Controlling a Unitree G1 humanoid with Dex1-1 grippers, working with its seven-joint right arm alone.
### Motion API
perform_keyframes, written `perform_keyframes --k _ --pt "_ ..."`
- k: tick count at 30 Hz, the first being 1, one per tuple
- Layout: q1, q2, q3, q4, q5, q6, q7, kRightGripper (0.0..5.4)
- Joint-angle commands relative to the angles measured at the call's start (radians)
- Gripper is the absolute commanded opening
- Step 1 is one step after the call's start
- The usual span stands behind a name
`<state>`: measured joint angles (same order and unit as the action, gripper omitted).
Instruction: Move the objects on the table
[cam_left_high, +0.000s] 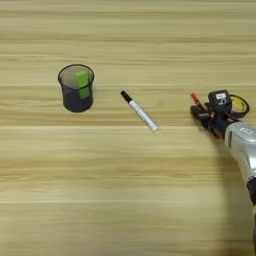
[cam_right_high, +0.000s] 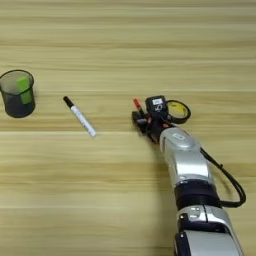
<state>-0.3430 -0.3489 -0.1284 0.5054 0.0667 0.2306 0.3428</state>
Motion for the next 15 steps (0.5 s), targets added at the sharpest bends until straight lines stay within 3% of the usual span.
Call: perform_keyframes --k 1,8,15 --pt "-0.030 -0.033 -0.023 -0.098 0.008 0.002 -0.017 2.82" --pt "-0.014 -0.046 -0.058 -0.208 0.017 0.018 -0.036 3.49" --pt "-0.023 -0.059 -0.111 -0.232 0.031 0.007 -0.050 4.18"
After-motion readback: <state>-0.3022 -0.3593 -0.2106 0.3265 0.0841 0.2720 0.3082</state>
